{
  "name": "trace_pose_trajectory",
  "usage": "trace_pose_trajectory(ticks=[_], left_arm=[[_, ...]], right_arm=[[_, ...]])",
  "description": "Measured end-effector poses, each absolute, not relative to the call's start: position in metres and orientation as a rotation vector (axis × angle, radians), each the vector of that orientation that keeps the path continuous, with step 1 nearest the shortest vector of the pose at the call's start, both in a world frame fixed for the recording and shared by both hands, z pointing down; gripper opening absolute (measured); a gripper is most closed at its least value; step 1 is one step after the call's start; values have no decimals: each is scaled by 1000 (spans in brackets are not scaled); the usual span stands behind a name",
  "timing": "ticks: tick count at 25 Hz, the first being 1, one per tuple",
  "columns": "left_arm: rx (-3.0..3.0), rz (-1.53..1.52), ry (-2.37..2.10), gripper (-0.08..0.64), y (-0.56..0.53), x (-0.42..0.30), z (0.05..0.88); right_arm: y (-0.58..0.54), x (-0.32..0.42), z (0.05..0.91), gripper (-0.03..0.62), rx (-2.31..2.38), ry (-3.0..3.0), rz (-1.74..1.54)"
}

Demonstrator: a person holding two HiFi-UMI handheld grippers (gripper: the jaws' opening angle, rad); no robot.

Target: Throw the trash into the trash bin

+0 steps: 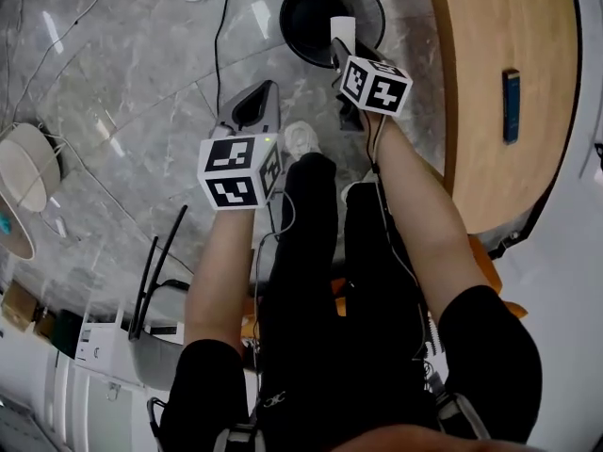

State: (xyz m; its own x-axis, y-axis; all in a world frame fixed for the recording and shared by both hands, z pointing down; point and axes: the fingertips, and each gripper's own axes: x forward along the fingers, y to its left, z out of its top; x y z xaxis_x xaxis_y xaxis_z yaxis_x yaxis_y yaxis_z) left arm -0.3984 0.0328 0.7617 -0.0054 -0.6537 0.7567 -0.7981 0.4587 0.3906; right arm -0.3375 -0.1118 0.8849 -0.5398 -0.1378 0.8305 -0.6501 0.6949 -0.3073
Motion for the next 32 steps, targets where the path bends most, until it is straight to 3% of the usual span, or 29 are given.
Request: trace_pose_trajectory(ticks=[8, 14, 16, 17, 25, 32], left_arm=[[1248, 215, -1663, 12, 51, -398, 815], [1275, 212, -1654, 12, 38, -395, 820], [1282, 206, -1658, 12, 34, -394, 813], [1286, 204, -1659, 12, 32, -393, 808], [1328, 229, -1712, 12, -1, -373, 755], [1386, 212, -1769, 12, -34, -322, 671]], right_arm=[[-109, -340, 951, 161, 596, -1976, 697], [-112, -352, 944, 172, 554, -2002, 681], [-108, -352, 925, 37, 532, -2042, 652], [-106, -350, 912, 17, 532, -2071, 640], [-84, -328, 790, 12, 517, -2320, 550], [-106, -253, 660, 12, 603, -2462, 520]])
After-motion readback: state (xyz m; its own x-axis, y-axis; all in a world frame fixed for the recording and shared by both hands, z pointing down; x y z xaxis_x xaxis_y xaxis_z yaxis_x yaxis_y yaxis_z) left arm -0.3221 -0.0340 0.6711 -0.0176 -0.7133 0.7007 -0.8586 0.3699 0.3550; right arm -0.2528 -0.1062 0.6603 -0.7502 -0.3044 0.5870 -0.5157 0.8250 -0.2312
